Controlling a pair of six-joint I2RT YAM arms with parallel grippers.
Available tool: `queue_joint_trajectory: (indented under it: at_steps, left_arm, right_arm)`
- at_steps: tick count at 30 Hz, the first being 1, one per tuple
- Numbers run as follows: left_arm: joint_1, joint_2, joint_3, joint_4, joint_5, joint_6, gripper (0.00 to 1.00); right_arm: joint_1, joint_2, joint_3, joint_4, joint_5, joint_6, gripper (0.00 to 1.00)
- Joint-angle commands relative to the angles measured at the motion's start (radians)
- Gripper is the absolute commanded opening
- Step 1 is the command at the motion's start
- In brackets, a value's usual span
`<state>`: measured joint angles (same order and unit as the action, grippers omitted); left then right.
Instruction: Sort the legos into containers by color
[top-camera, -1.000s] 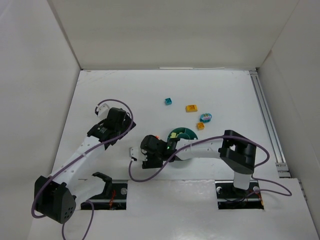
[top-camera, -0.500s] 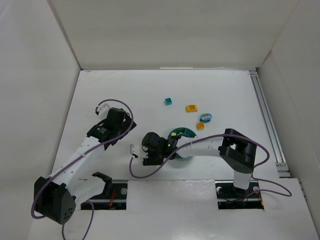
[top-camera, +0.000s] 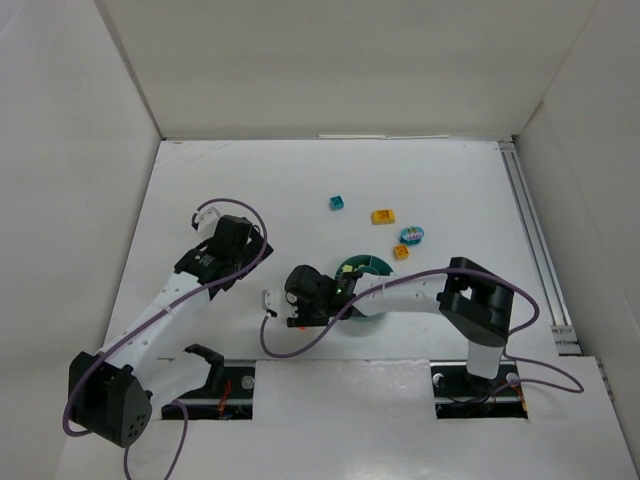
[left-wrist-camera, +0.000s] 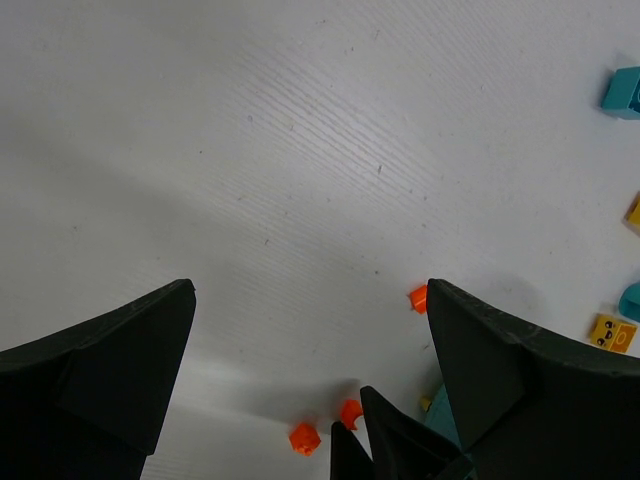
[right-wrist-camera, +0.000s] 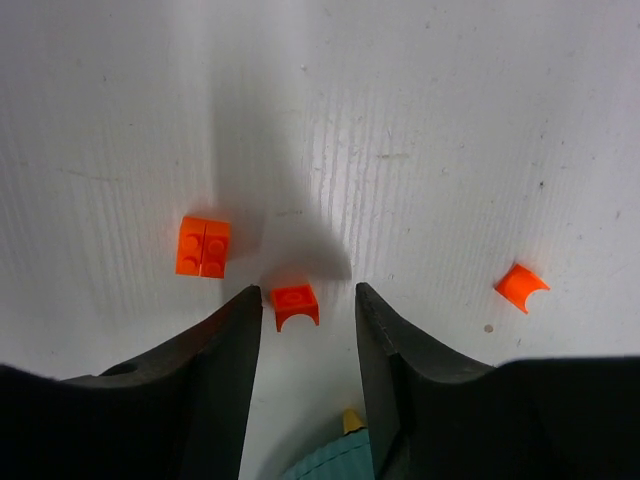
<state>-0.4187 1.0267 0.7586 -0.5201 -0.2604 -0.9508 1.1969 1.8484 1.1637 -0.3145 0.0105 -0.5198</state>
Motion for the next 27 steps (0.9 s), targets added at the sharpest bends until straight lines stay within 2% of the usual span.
queue_joint_trajectory:
  at_steps: [1, 3, 10, 23, 27]
  left_arm:
    - [0.003, -0.001, -0.015, 0.018, 0.001, 0.010, 1.00]
    - [0.003, -0.001, -0.015, 0.019, 0.001, 0.010, 1.00]
    - [0.003, -0.010, -0.015, 0.019, 0.001, 0.010, 1.00]
    - [0.003, -0.010, -0.005, 0.037, 0.021, 0.032, 1.00]
    - [0.003, -0.010, -0.005, 0.048, 0.046, 0.073, 1.00]
  right_arm:
    - [-0.007, -0.023, -0.022, -0.021, 0.003, -0.003, 0.48]
    - [-0.007, -0.023, -0.022, -0.021, 0.014, -0.003, 0.41]
    - [-0.007, -0.055, -0.013, -0.031, 0.002, -0.003, 0.27]
    - [-0.007, -0.296, -0.013, -0.032, -0.038, -0.013, 0.23]
    - [-0.016, -0.414, -0.036, -0.090, 0.023, 0.023, 0.23]
